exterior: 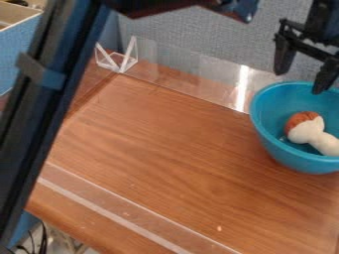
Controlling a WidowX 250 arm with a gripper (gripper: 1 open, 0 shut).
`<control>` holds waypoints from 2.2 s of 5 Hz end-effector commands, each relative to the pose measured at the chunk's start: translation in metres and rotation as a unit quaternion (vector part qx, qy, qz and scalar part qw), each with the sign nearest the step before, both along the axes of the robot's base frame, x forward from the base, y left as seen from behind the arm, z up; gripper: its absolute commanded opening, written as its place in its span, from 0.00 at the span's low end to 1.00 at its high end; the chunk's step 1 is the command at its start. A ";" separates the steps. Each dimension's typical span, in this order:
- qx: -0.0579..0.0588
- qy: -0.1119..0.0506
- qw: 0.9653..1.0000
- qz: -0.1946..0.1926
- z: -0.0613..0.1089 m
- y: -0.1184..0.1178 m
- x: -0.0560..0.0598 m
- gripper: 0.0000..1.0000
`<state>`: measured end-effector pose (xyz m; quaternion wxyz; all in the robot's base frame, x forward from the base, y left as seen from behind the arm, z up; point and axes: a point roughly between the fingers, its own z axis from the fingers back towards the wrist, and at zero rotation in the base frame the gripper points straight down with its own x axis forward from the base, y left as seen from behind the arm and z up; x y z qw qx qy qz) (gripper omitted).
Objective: Remove the mushroom from inside the blue bowl and put it on the table
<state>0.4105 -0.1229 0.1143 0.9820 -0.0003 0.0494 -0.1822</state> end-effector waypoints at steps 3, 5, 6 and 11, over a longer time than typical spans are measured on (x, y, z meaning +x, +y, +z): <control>-0.010 -0.026 1.000 0.007 -0.020 -0.011 0.002 1.00; -0.017 -0.036 0.999 0.037 -0.006 -0.024 -0.013 0.00; -0.022 -0.040 0.999 0.019 0.002 -0.023 -0.014 0.00; -0.042 -0.041 0.994 -0.094 0.003 -0.037 -0.016 0.00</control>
